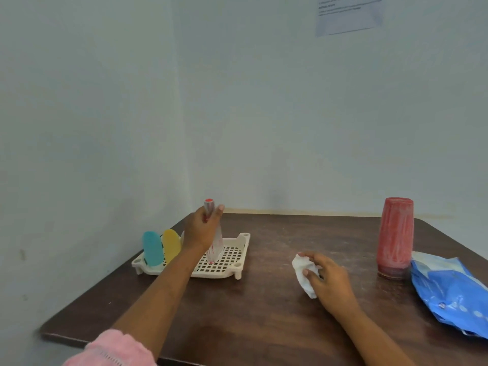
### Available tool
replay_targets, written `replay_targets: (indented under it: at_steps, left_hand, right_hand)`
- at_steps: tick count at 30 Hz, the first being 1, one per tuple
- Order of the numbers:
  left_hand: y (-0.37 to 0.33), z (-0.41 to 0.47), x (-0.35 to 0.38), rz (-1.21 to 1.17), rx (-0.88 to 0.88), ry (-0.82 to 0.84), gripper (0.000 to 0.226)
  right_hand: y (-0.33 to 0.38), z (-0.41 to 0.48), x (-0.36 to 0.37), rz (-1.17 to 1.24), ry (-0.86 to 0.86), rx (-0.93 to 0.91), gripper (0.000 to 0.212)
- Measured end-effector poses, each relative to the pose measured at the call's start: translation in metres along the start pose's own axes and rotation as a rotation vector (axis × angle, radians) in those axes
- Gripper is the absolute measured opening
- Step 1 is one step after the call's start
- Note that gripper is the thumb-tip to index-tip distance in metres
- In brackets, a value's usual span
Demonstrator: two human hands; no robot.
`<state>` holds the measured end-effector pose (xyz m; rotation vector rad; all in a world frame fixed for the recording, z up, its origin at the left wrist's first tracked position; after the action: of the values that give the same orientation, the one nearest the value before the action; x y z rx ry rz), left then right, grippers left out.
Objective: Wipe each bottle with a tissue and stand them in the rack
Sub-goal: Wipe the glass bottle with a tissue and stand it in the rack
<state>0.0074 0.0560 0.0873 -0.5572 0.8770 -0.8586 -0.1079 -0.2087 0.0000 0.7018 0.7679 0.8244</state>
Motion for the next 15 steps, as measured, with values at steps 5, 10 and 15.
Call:
replay_targets:
  at_steps: [5,10,15]
  left_hand:
    - [0.015,-0.001,0.015,0.244,0.023,0.026,0.040]
    - [0.025,-0.002,0.019,0.308,0.006,0.053,0.037]
    - [0.026,0.001,0.019,0.343,0.034,0.067,0.035]
  right_hand:
    - [0.002,-0.001,0.001,-0.019,0.028,0.015,0.037]
    - [-0.001,0.002,0.001,-0.030,0.019,0.043,0.033]
    - [-0.002,0.002,0.001,-0.017,0.021,0.023,0.032]
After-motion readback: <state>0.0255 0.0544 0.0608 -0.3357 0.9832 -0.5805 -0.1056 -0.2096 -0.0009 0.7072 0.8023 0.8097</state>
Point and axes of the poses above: each hand's wrist, its own z-axis towards the middle knuckle, its own x-axis out of the palm, y = z × x, the point moved 5 cm from there along z, towards the middle knuckle, and after that the axes turned 13 degrees about z, right-handed, at the moved point
